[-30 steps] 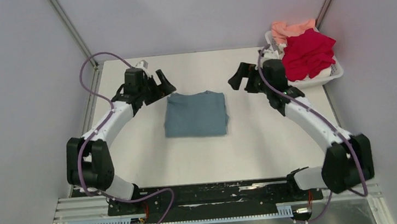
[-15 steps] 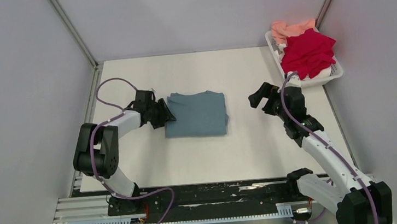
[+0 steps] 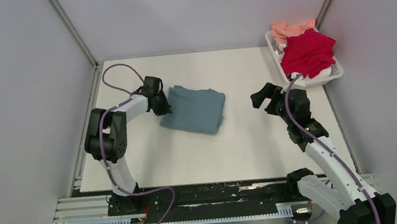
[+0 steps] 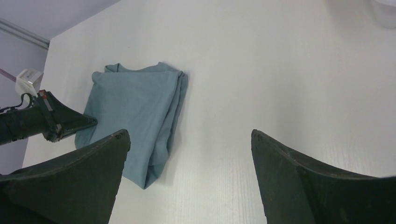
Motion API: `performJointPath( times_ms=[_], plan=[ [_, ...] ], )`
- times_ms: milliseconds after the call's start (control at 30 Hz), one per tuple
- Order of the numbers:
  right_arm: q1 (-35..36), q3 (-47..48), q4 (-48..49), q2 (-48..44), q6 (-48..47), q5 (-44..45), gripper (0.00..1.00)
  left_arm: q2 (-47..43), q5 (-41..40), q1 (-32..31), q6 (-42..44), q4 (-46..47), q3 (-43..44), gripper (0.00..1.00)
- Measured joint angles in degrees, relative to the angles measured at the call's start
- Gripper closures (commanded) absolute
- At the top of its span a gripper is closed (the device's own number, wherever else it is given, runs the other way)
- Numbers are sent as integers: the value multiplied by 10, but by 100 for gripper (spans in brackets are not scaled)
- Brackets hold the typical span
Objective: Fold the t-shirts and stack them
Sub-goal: Put the neatly folded tshirt into the corner of the board with the left arm
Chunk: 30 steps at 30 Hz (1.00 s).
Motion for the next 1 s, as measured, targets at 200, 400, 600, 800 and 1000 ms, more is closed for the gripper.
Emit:
performJointPath(
  times_ms=[200,400,600,800,1000],
  plan=[
    [0,0,0,2,-27,23,0,61,-92,41,56,-67,119,100],
    [0,-1,1,25,-49,54,0,145,-118,133,120,-114,275,100],
    [0,-2,0,65,-58,78,0,196,-119,230,182,-135,386,100],
    [0,-2,-1,88,-68,78,0,270,-113,285,235,-165,522,100],
    [0,-2,0,88,-71,92,0,337,-111,288,272,-182,623,100]
  ],
)
